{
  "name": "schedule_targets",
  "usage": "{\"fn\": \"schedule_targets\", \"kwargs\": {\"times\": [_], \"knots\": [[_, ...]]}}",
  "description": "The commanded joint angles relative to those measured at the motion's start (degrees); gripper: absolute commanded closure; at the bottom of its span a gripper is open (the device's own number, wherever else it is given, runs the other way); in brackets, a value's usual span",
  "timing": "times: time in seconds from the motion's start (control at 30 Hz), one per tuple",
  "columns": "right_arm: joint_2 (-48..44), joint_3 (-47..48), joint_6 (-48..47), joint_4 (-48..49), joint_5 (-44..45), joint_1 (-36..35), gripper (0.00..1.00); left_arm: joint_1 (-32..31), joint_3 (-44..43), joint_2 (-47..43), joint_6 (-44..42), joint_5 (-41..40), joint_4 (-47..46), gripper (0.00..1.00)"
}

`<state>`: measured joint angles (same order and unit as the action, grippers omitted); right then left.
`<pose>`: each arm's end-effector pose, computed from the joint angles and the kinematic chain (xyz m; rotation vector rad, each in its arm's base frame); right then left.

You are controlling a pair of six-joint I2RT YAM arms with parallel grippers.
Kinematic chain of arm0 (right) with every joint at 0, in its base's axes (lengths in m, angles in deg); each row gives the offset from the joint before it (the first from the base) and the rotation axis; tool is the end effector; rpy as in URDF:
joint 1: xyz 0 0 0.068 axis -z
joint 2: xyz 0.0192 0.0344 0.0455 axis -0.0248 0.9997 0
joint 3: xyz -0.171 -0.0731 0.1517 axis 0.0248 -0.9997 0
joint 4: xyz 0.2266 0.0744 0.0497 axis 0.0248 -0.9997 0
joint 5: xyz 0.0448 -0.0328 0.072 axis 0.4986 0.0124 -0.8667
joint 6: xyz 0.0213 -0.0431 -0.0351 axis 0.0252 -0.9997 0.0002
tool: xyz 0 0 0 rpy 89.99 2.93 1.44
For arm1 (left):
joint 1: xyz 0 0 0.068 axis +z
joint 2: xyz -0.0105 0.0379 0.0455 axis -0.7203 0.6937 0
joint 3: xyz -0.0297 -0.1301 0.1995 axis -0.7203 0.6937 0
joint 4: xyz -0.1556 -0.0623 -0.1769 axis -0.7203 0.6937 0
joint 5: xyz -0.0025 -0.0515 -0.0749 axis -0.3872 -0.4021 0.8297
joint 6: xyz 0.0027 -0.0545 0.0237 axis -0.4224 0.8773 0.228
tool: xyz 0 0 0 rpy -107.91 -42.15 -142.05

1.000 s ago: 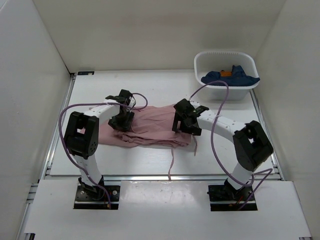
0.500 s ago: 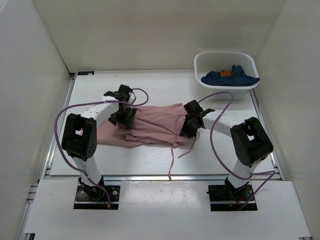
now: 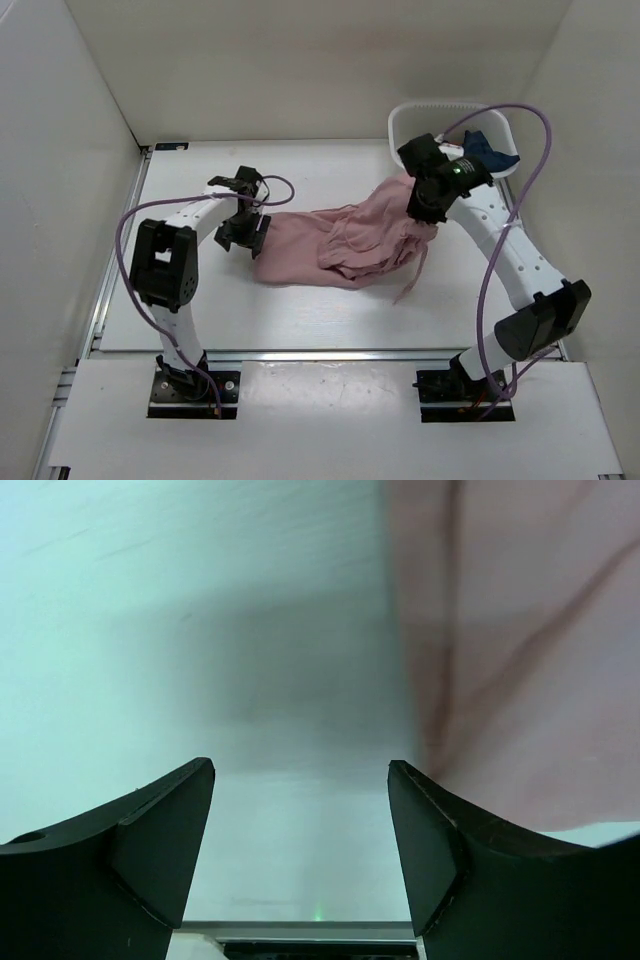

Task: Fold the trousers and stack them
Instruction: Fold the trousers

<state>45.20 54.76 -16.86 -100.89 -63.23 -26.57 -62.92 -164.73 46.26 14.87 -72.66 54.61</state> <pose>0.2538 0.1126 0.3307 0.4138 2.4420 -0.1329 0.3166 -0.0906 0.1678 0.4256 2.9560 0.1448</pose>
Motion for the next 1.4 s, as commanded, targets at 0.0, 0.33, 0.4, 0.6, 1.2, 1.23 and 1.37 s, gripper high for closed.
{"fn": "schedule_targets", "kwargs": {"times": [0.0,0.33,0.4,0.6,1.2,1.23,1.37], "knots": [[5.62,6.75,-2.17,-16.9,4.13,-6.27,1.0,-1.88,-4.27,3.65,0.01,3.77,0.47,0.18],[39.37,51.83,-5.65,-13.66,-4.94,-23.77,1.0,-1.88,-8.93,13.06,0.01,15.99,1.01,0.31],[37.12,46.9,-7.5,-2.22,-10.0,-24.48,1.0,-1.88,-8.93,14.13,0.01,15.99,1.01,0.48],[35.49,40.59,-7.95,11.84,-16.28,-23.43,1.0,-1.88,-6.22,14.13,0.01,15.3,-0.75,0.83],[43.51,38.32,-6.71,22.29,-35.88,-20.62,0.24,3.65,-1.46,6.05,0.01,6.69,-2.42,0.52],[42.64,38.32,-8.37,22.3,-36.4,-20.62,0.19,4.88,-1.46,5.44,0.01,5.37,-2.42,0.47],[39.04,38.32,-12.51,23.8,-36.24,-20.62,0.02,12.95,-5.14,4.11,0.01,1.5,-2.42,0.34]]}}
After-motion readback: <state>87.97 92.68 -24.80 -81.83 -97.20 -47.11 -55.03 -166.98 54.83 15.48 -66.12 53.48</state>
